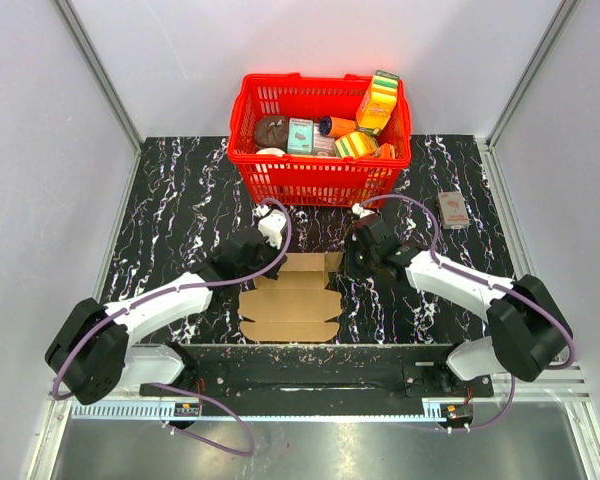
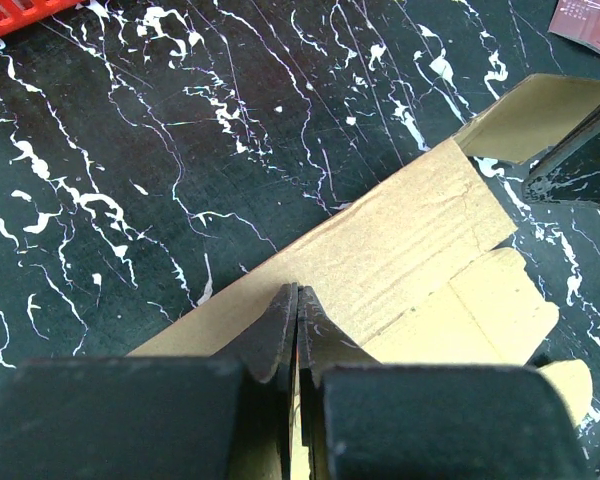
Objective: Fold the paper box
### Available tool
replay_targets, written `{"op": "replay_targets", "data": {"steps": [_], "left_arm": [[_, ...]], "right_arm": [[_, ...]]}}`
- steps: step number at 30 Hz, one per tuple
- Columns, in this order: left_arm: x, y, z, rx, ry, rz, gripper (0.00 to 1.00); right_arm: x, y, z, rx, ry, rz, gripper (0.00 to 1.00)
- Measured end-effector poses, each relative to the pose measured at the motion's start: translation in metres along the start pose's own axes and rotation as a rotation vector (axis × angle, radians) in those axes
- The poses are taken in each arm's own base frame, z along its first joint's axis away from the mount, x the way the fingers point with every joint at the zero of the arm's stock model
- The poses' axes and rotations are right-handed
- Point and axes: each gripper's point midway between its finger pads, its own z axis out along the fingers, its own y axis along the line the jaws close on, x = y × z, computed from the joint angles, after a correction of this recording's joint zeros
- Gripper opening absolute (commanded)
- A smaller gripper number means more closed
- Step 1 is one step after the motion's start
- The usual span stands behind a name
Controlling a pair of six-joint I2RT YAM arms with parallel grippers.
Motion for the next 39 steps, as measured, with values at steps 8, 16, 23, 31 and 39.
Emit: {"op": "replay_targets", "data": {"steps": [8,16,23,31,39], "left_arm": [[0.002,0.000,-0.002,0.003,0.004,-0.001,0.00],[0.004,-0.002,-0.003,0.013,0.006,-0.003,0.00],[0.004,-0.002,-0.005,0.013,0.007,-0.003,0.00],[0.004,-0.002,-0.007,0.012,0.010,-0.003,0.00],[0.001,-0.002,-0.010,0.013,0.000,-0.003,0.00]], "right_arm": [[-0.005,0.012,0.008,-0.058,-0.014,0.006,0.19],[-0.010,0.030,0.016,-0.154,-0.029,0.032,0.19],[-0.007,0.035,0.021,-0.182,-0.020,0.050,0.19],[-0.006,0.021,0.002,-0.097,0.000,0.011,0.59],[-0.054,0.014,-0.051,0.050,-0.109,-0.129,0.79]]}}
